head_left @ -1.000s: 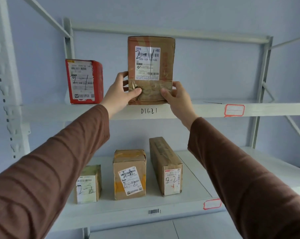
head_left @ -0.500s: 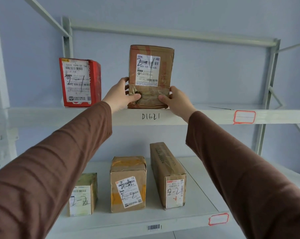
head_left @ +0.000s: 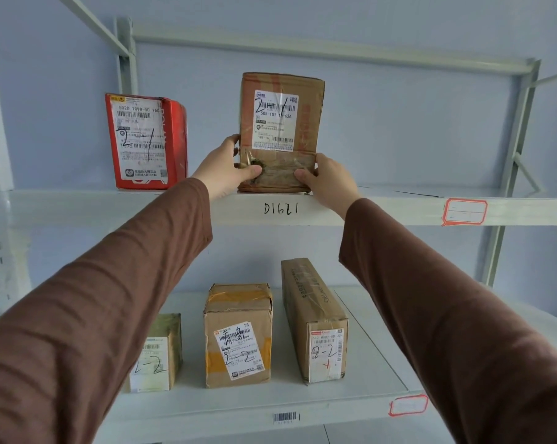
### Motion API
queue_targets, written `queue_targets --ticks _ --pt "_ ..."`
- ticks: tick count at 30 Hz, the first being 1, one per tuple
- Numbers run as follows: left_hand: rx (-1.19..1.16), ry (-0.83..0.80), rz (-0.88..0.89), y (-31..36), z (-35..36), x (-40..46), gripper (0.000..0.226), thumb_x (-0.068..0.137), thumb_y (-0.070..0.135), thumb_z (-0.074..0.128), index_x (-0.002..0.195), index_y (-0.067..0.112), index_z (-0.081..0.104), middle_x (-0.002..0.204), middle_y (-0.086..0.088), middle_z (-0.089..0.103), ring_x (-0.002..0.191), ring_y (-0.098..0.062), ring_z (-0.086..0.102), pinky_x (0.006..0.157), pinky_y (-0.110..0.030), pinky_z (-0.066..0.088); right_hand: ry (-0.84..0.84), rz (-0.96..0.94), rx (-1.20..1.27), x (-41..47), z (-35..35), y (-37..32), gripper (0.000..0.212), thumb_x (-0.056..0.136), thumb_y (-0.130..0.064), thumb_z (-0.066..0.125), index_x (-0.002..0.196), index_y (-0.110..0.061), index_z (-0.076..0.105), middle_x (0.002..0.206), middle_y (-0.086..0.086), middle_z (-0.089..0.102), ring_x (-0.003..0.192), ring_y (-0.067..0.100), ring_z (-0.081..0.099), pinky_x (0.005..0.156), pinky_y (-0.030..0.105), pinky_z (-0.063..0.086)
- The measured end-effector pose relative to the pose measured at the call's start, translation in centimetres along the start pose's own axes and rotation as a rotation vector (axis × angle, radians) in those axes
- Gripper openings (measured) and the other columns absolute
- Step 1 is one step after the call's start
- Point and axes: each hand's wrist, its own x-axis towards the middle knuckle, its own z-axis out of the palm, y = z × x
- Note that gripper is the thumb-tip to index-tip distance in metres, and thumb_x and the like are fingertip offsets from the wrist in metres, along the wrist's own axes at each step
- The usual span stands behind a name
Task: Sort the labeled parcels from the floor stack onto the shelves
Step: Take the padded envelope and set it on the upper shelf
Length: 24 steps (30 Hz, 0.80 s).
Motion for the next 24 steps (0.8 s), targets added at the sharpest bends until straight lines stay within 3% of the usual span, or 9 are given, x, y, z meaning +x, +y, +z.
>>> queue_targets --ticks 3,6,10,13,17,20,24 --pt "0.004 0.009 -0.029 0.2 0.0 -0.4 0.1 0.091 0.043 0.074 0.164 0.017 0.011 0.166 -0.006 0.03 0.149 -0.023 0.036 0.121 -0.038 0.033 -0.001 -0.012 0.007 -0.3 -0.2 -0.1 0.041 0.101 -0.045 0.057 0.124 -0.011 0.054 0.111 0.01 0.068 0.103 0.033 0.063 0.089 0.048 0.053" --pt "0.039 0.139 -0.008 0.6 0.3 -1.4 0.106 0.092 0.04 0.074 0.164 0.016 0.001 0.171 -0.005 0.013 0.156 -0.022 0.019 0.125 -0.034 0.019 0.027 -0.029 0.009 -1.1 -0.7 -0.1 0.052 0.101 -0.045 0.057 0.137 -0.01 0.044 0.12 0.014 0.068 0.112 0.035 0.063 0.092 0.047 0.052" --pt "0.205 0.376 0.169 1.1 1.3 -3.3 0.107 0.091 0.039 0.074 0.164 0.013 -0.001 0.172 -0.007 -0.004 0.159 -0.02 -0.002 0.126 -0.03 0.003 0.102 -0.044 -0.034 -3.2 -1.4 0.1 0.076 0.103 -0.049 0.054 0.16 -0.012 0.019 0.135 0.017 0.062 0.123 0.037 0.057 0.093 0.042 0.046" --pt "0.273 0.454 0.306 1.7 3.4 -4.6 0.104 0.091 0.039 0.073 0.164 0.011 0.005 0.172 -0.011 -0.001 0.159 -0.025 -0.002 0.129 -0.037 0.004 0.169 -0.063 -0.044 -5.4 -2.0 0.7 0.079 0.103 -0.05 0.054 0.162 -0.014 0.016 0.147 0.015 0.054 0.139 0.031 0.044 0.095 0.038 0.042" --pt "0.327 0.409 0.441 3.1 7.0 -5.9 0.093 0.094 0.041 0.069 0.163 0.01 0.015 0.171 -0.013 0.005 0.158 -0.03 0.002 0.128 -0.04 0.005 0.268 -0.094 -0.109 -8.2 -2.8 2.5 0.076 0.102 -0.05 0.054 0.162 -0.016 0.02 0.166 0.005 0.03 0.155 0.025 0.019 0.122 0.042 0.029" --pt "0.309 0.331 0.49 4.5 10.0 -7.1 0.089 0.096 0.041 0.066 0.163 0.01 0.015 0.171 -0.014 0.005 0.158 -0.031 0.002 0.129 -0.045 0.008 0.31 -0.066 -0.256 -11.3 -3.8 4.4 0.073 0.102 -0.05 0.054 0.162 -0.02 0.024 0.17 0.004 0.022 0.157 0.027 0.015 0.127 0.048 0.019" --pt "0.174 0.187 0.572 6.9 14.0 -9.6 0.078 0.1 0.037 0.06 0.162 0.015 0.02 0.172 -0.007 0.004 0.159 -0.026 0.0 0.129 -0.044 0.009 0.349 0.031 -0.416 -17.6 -5.9 6.5 0.071 0.101 -0.048 0.057 0.161 -0.022 0.028 0.17 0.003 0.021 0.157 0.028 0.014 0.127 0.051 0.015"
